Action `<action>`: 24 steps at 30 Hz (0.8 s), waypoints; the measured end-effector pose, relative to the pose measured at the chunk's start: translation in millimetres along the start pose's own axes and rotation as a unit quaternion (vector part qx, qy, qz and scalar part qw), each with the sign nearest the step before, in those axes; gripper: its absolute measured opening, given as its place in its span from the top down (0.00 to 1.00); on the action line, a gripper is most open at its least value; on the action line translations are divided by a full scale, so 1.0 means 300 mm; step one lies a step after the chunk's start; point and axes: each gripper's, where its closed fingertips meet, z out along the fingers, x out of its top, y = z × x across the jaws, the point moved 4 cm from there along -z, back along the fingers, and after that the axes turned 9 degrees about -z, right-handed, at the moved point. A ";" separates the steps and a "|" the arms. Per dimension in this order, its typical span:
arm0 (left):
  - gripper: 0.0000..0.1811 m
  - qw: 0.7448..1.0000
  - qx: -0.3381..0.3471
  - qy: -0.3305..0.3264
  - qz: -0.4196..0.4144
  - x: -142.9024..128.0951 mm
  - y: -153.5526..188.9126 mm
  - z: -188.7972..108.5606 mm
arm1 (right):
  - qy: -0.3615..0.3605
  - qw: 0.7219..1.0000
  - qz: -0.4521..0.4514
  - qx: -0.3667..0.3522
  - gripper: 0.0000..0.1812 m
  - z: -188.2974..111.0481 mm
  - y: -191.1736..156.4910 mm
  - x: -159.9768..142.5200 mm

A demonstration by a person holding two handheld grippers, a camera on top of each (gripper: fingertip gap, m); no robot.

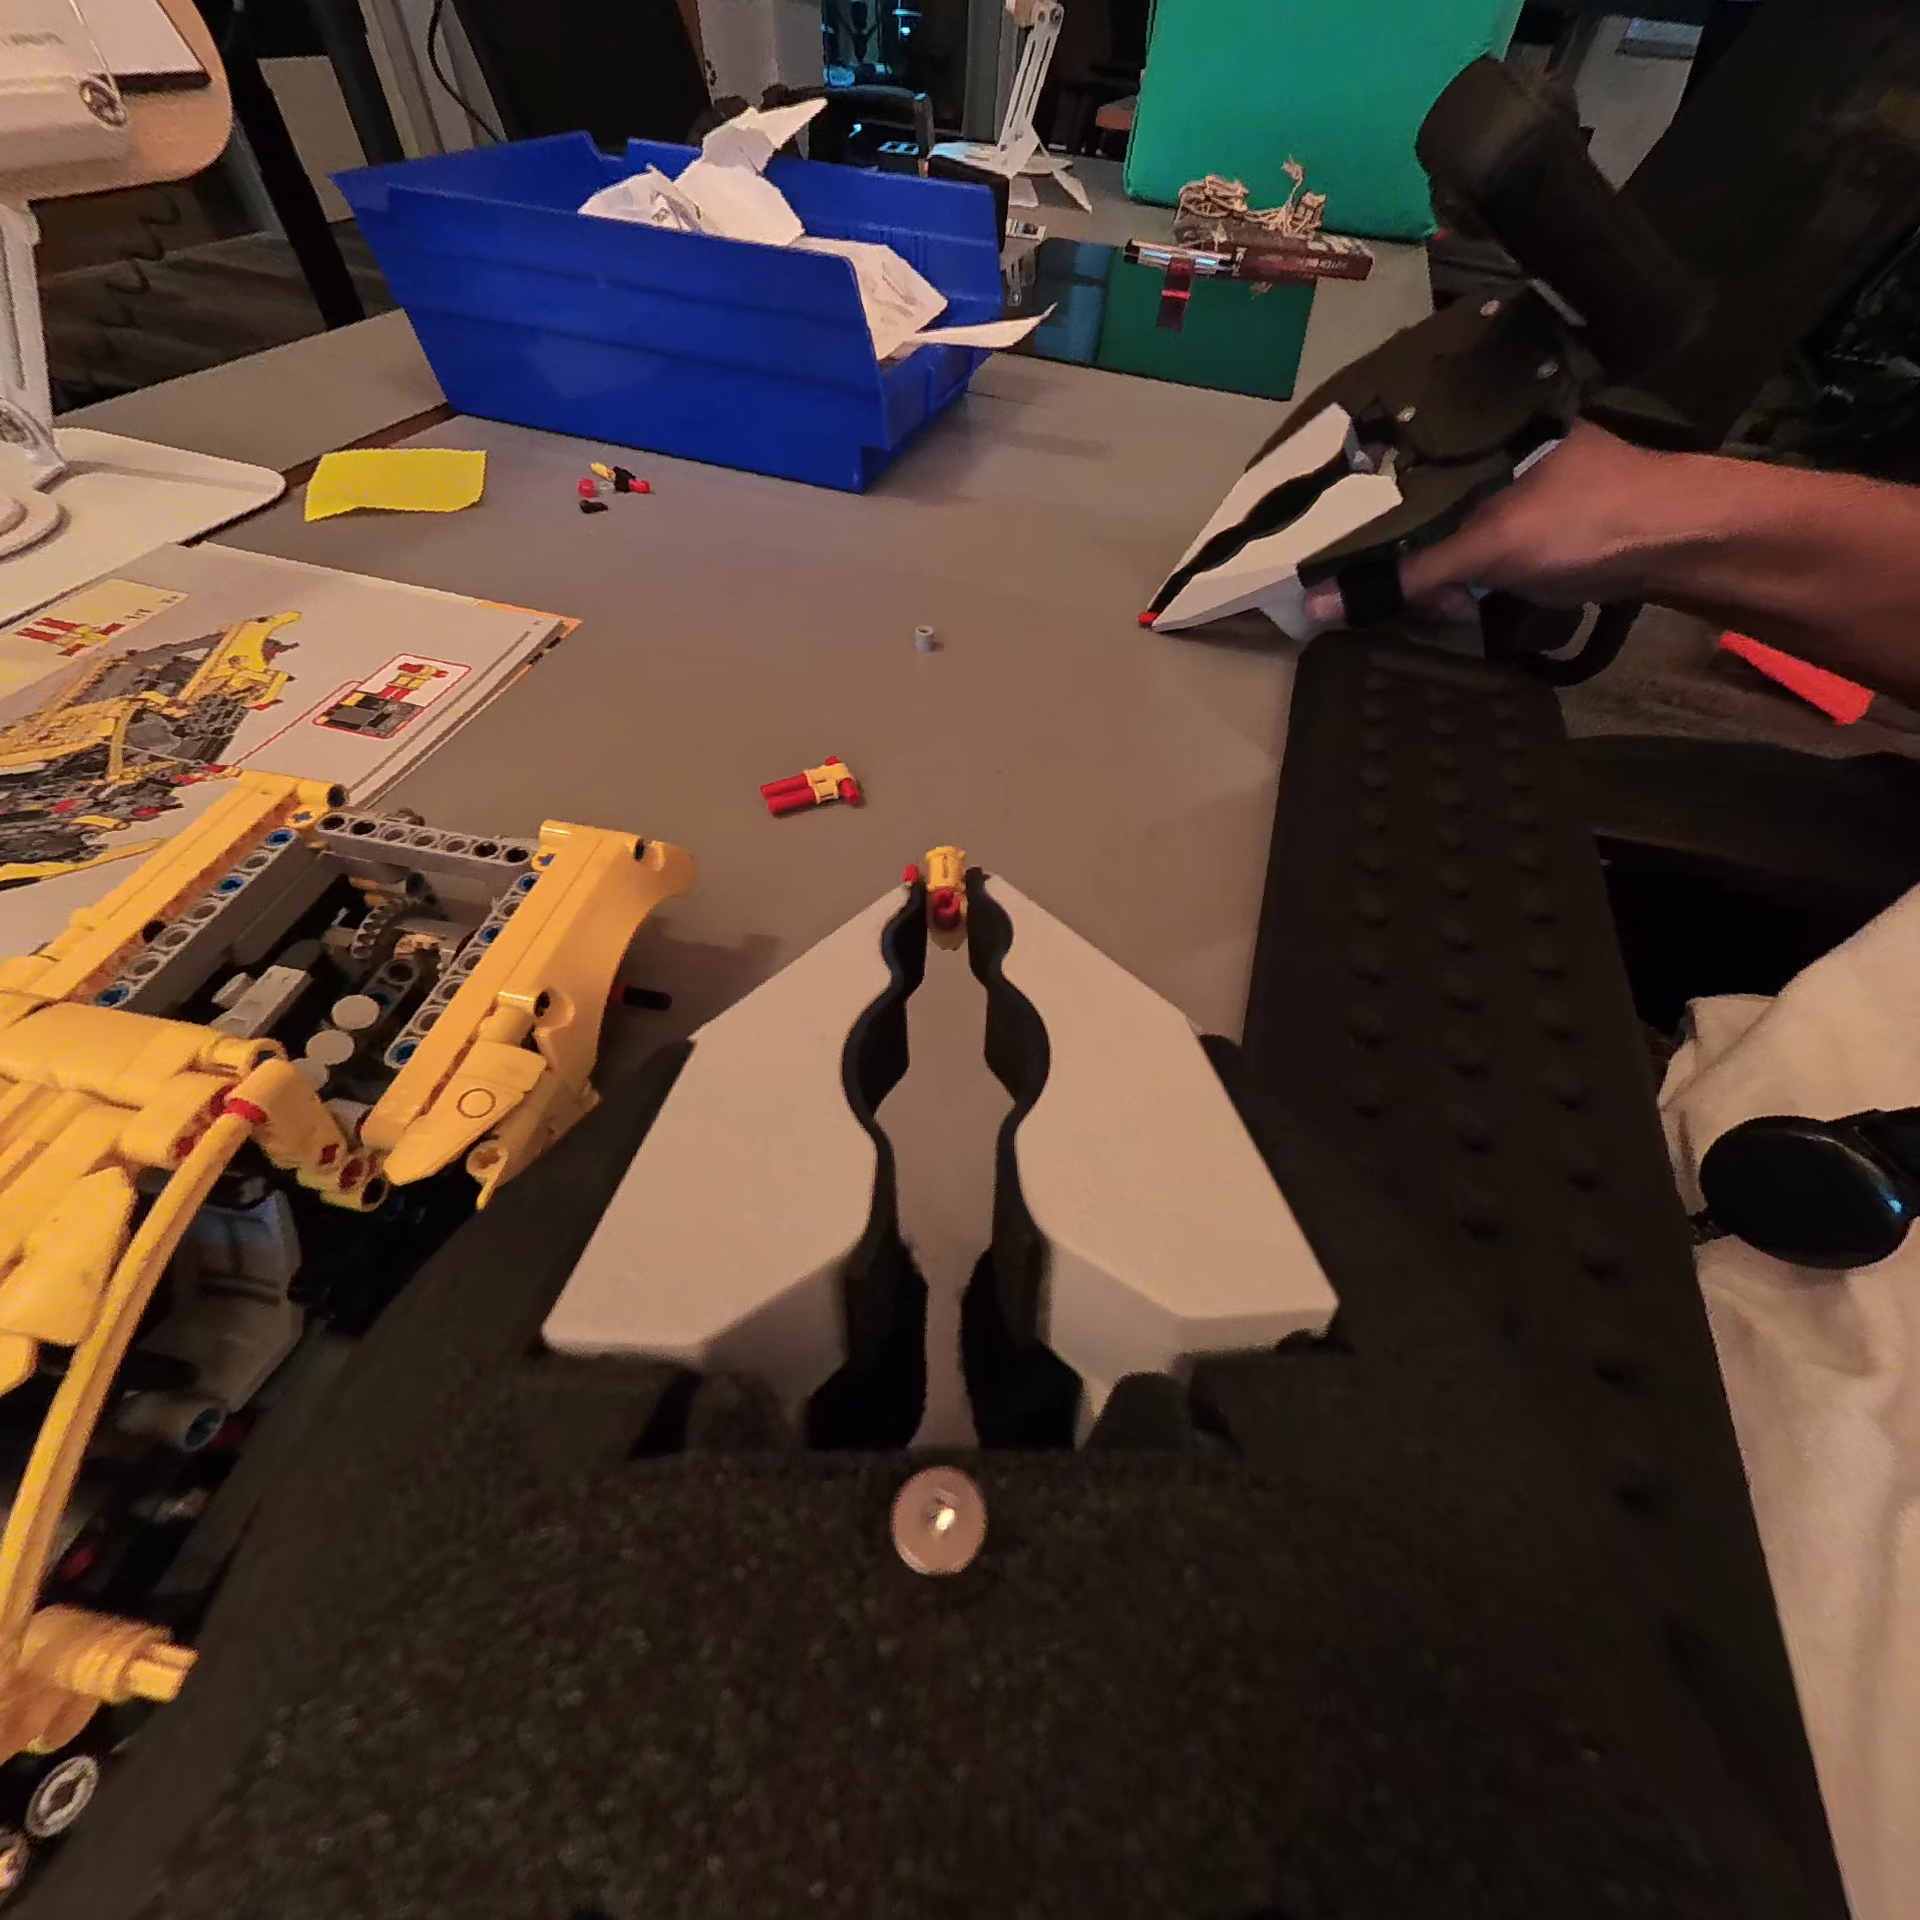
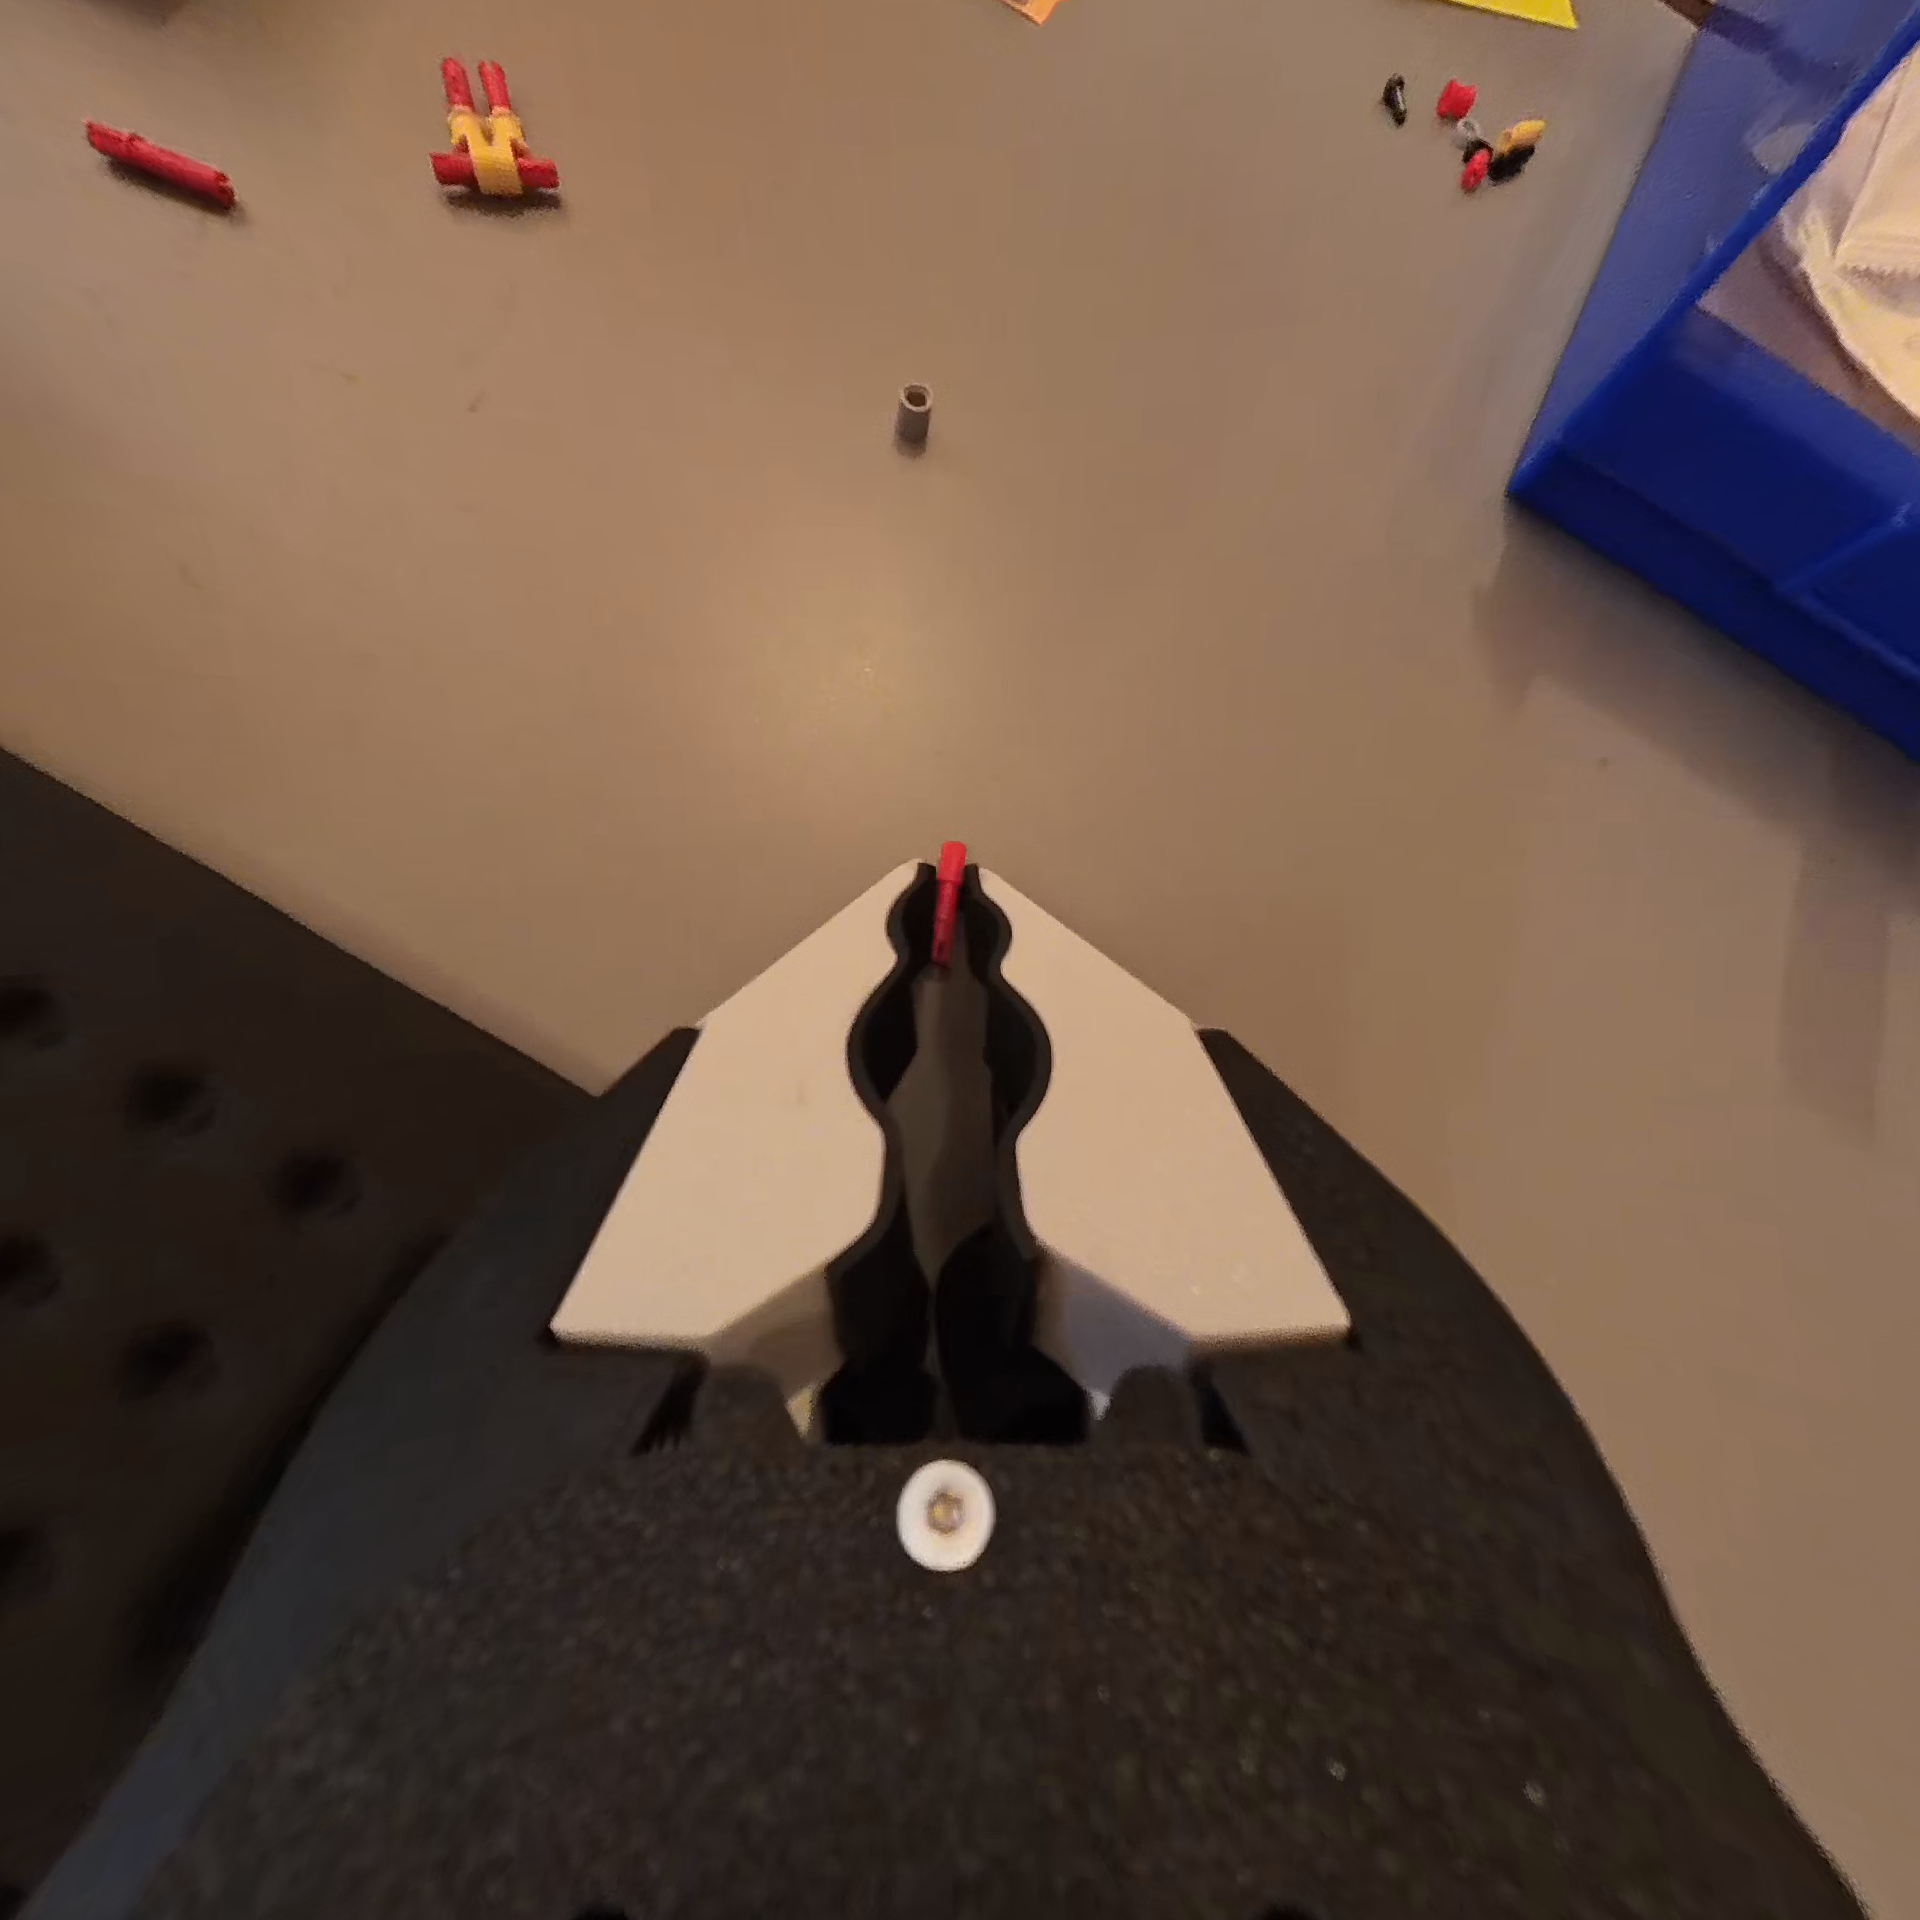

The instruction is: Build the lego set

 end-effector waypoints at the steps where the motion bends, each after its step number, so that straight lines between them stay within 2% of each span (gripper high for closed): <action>1: 0.96 1.000 -0.003 0.002 0.002 0.002 0.004 0.000 | 0.000 1.000 -0.020 0.007 0.98 0.001 -0.002 0.005; 2: 0.96 1.000 -0.006 0.004 0.005 0.004 0.009 -0.001 | 0.004 0.999 -0.048 0.022 0.98 0.004 -0.015 0.023; 4: 0.96 1.000 -0.018 0.013 0.006 0.011 0.022 -0.002 | 0.061 0.988 -0.135 0.053 0.98 -0.013 -0.071 0.139; 7: 0.96 0.999 -0.038 0.032 0.009 0.027 0.040 -0.011 | 0.195 0.942 -0.245 0.119 0.98 -0.080 -0.230 0.416; 9: 0.96 0.998 -0.052 0.045 0.016 0.038 0.057 -0.019 | 0.232 0.912 -0.304 0.151 0.98 -0.108 -0.347 0.560; 11: 0.96 0.996 -0.065 0.057 0.024 0.046 0.073 -0.027 | 0.237 0.887 -0.354 0.177 0.98 -0.103 -0.429 0.645; 15: 0.96 0.995 -0.072 0.059 0.041 0.046 0.090 -0.029 | 0.213 0.858 -0.409 0.225 0.98 -0.060 -0.492 0.681; 24: 0.96 0.995 -0.051 0.025 0.084 0.015 0.098 -0.001 | 0.148 0.829 -0.488 0.230 0.98 -0.024 -0.488 0.655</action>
